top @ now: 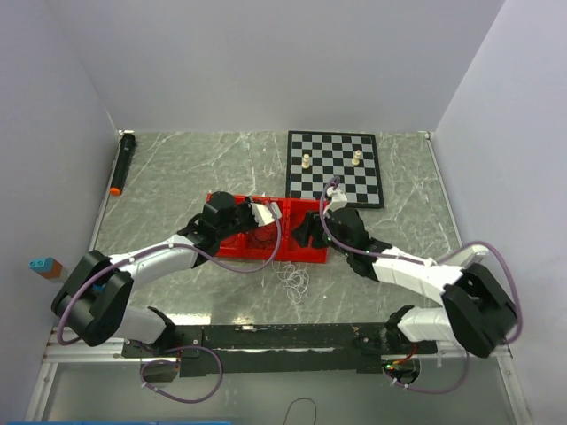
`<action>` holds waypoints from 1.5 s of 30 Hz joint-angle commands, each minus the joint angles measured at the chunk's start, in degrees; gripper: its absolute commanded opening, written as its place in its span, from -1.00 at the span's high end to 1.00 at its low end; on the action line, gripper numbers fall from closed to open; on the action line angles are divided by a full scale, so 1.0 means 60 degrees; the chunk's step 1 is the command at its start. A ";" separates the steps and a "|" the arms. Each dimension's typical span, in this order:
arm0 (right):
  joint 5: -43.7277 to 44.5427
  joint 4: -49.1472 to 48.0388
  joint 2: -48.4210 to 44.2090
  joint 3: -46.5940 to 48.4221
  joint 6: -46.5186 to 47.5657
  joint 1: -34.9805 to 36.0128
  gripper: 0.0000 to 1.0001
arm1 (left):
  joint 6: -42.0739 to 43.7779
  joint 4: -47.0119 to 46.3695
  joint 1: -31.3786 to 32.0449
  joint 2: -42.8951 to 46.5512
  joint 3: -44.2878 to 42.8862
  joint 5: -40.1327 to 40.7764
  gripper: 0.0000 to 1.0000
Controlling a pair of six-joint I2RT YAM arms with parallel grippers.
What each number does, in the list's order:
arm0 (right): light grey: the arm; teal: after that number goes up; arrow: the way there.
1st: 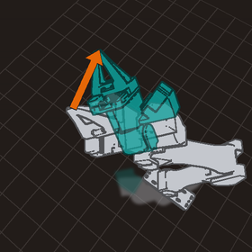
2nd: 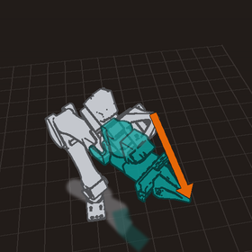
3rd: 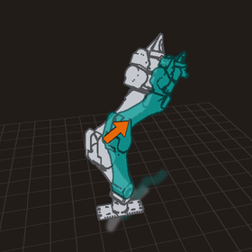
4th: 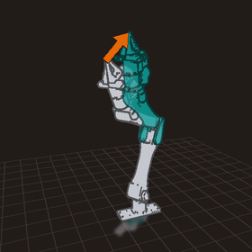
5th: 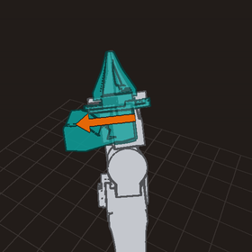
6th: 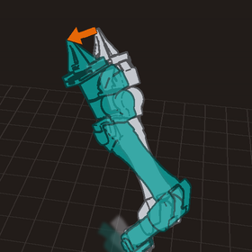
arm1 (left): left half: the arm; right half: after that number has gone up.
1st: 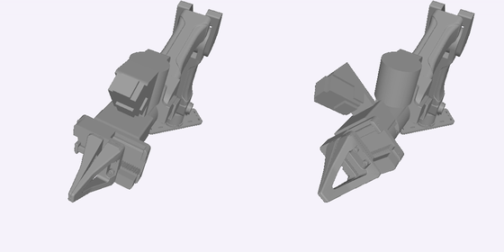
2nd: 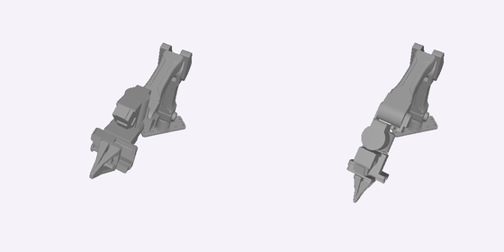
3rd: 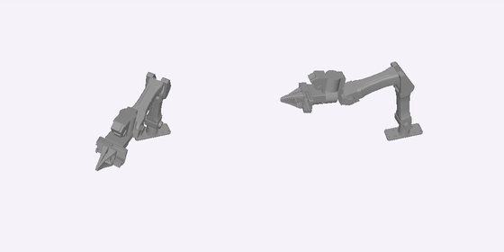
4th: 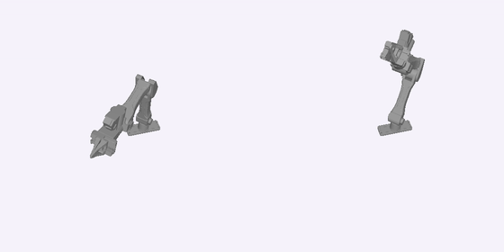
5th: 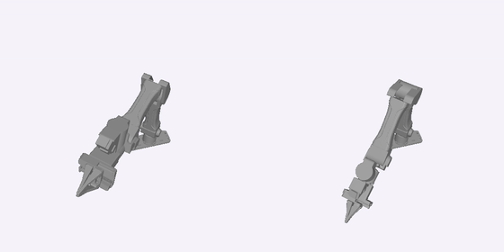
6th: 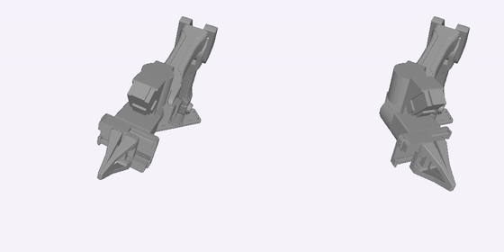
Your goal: Untangle the cables
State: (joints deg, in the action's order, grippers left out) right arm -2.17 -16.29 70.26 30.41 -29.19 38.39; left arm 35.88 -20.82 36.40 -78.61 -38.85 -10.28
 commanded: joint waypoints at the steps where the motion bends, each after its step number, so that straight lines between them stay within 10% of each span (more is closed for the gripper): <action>1: -0.1013 -0.1750 0.0974 0.0395 -0.0773 -0.0524 -0.33 | 0.0129 -0.0163 0.0041 -0.0097 0.0059 -0.0220 0.98; 12: -0.1307 -0.2646 0.2439 0.1229 -0.1068 -0.0598 -0.12 | 0.0041 -0.0002 0.0114 -0.0419 -0.0189 -0.0541 0.73; 20: -0.1264 -0.2616 0.2734 0.1464 -0.1009 -0.0569 0.38 | -0.0529 0.0350 0.0173 -0.0756 -0.0643 -0.0615 0.46; 26: -0.0810 -0.2192 0.2485 0.1713 -0.0453 -0.0189 0.76 | -0.1612 0.0539 0.0173 -0.0873 -0.1272 -0.0601 -0.21; 45: 0.1635 0.0254 0.3246 0.3793 0.0105 0.1175 0.84 | -0.1191 0.5564 -0.0955 0.1104 -0.2212 -0.1962 -0.91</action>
State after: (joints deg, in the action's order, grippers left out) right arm 1.41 -17.80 88.92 51.05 -28.45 44.91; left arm 27.31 6.28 31.40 -74.56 -51.29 -18.44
